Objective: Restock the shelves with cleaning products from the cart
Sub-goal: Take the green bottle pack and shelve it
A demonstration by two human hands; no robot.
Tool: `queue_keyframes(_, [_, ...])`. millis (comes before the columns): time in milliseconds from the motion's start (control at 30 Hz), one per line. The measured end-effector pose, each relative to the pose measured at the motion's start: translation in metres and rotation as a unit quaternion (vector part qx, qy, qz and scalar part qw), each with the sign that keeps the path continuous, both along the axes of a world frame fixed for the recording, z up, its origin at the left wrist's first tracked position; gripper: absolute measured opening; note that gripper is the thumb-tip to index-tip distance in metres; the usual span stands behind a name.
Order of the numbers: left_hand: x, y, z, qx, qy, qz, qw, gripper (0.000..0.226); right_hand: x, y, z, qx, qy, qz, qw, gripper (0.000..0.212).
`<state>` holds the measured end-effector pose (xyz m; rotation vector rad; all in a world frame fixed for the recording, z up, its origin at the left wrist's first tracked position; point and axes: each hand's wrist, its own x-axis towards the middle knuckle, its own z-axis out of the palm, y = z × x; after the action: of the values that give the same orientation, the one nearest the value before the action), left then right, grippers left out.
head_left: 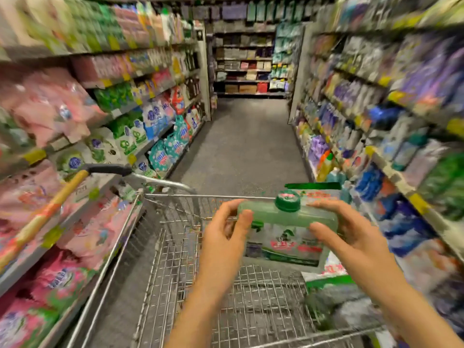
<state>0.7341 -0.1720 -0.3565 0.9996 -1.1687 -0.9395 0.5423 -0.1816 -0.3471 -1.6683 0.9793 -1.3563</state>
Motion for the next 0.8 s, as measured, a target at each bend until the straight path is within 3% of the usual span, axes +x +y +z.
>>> queue_keyframes(367, [-0.115,0.122,0.053,-0.049,0.055,-0.192,0.979,0.032,-0.090,0.208,0.061,-0.066,0.010,-0.216,0.974,0.031])
queue_keyframes(567, [-0.212,0.205,0.082,-0.105,0.013,-0.305,0.946,0.026,-0.158,0.338,0.083,-0.102,0.039,-0.361,0.926,0.034])
queue_keyframes(800, [-0.346,0.329,0.118,-0.140,0.040,-0.423,0.894,0.035,-0.246,0.507,0.121,-0.118,0.125,-0.487,0.856,0.030])
